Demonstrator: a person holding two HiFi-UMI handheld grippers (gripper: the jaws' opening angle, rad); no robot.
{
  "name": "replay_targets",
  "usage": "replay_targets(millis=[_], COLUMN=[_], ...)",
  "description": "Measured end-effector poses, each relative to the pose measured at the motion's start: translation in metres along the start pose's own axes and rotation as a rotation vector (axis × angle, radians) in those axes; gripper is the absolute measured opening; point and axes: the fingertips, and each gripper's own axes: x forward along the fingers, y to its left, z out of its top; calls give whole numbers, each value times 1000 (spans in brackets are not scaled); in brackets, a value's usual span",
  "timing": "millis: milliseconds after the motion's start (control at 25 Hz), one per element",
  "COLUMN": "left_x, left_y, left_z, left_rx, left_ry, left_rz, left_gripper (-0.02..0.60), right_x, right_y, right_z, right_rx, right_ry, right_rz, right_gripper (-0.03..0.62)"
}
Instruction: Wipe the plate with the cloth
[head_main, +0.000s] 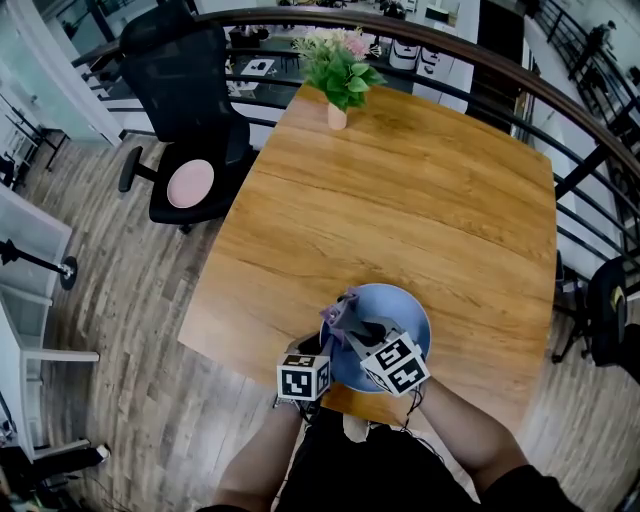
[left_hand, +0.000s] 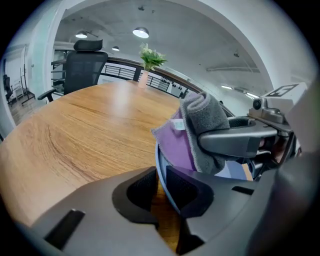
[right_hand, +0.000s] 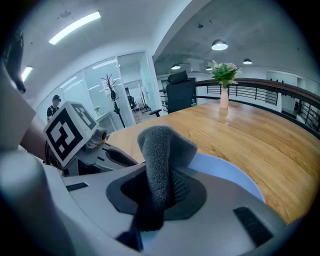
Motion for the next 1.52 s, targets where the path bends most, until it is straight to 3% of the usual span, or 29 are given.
replay_targets(millis=[800, 1160, 1520], left_x=[0, 1, 1], left_y=[-3, -3, -3], left_z=[-1, -1, -1], left_rx=[-2, -6, -8], left_ry=[5, 8, 9], left_rz=[-16, -21, -21], left_gripper=[58, 58, 57], right_x=[27, 21, -6], right_y=[-15, -49, -92], right_z=[-20, -20, -36], right_rx=[-125, -172, -148], right_ry=[198, 254, 319], right_rz=[-52, -181, -329], right_gripper=[72, 72, 72])
